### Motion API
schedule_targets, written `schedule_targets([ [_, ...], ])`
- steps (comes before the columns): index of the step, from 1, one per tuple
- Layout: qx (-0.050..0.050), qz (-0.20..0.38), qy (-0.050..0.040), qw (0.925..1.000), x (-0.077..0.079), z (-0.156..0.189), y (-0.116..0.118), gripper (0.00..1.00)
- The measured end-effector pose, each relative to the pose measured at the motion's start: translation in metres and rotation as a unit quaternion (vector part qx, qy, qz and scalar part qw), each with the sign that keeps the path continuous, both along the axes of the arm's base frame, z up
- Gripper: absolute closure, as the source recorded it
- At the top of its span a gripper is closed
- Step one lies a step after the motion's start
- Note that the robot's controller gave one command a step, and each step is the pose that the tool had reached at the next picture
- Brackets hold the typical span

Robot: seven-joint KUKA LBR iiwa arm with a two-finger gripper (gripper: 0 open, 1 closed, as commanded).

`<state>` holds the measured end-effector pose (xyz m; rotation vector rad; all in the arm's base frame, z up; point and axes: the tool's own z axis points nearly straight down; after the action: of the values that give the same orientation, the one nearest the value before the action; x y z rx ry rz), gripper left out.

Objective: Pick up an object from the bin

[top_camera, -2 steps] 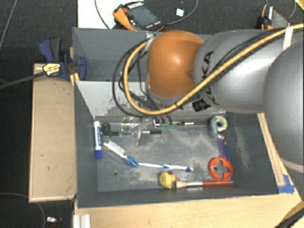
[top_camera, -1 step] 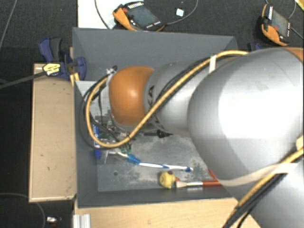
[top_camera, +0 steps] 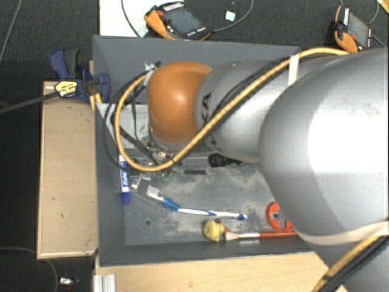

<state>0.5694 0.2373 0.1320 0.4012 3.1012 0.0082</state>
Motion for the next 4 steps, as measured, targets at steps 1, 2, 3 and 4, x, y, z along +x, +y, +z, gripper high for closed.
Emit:
schedule_targets([
  [1, -0.001, 0.063, 0.0048, 0.9980, -0.006, -0.054, 0.004, 0.00],
  [2, 0.001, -0.047, -0.0005, 0.9989, -0.004, -0.061, -0.021, 0.00],
  [3, 0.000, 0.059, 0.0028, 0.9982, -0.005, -0.054, 0.003, 1.00],
  [4, 0.001, 0.059, 0.0028, 0.9983, -0.005, -0.054, 0.003, 1.00],
])
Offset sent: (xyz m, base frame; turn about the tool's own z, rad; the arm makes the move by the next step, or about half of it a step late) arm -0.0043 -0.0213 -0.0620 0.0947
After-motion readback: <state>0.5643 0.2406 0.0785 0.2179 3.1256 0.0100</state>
